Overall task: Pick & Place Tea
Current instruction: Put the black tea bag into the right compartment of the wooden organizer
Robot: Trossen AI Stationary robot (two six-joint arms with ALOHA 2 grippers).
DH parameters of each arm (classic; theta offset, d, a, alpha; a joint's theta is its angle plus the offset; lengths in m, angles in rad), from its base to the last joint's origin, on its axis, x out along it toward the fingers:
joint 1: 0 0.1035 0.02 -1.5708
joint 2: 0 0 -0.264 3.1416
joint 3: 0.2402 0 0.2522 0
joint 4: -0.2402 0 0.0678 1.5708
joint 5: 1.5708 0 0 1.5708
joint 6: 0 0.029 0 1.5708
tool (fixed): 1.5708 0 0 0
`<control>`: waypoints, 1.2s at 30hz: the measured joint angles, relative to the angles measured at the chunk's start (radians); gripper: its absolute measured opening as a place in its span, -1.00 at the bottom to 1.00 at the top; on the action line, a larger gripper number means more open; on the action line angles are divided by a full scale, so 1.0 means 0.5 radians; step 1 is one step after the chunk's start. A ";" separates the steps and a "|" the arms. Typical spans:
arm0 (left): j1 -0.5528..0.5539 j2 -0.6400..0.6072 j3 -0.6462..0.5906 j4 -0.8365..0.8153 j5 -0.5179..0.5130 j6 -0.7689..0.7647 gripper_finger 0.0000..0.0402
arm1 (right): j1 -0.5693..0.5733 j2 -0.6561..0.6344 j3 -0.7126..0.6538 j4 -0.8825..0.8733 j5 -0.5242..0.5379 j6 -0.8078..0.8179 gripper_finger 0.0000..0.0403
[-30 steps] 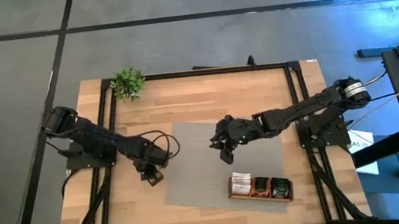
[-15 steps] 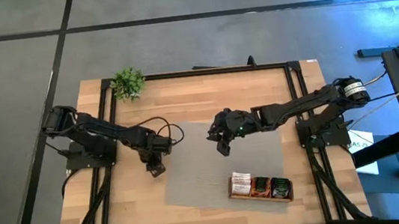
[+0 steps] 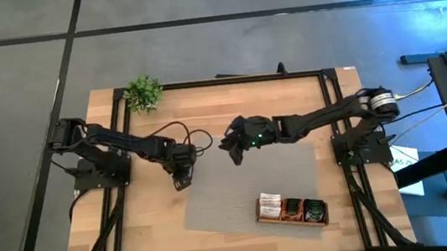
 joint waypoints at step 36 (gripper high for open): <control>0.027 0.057 -0.014 0.364 -0.252 0.454 -0.43 | -0.209 1.081 0.987 -0.551 -0.609 0.388 -0.37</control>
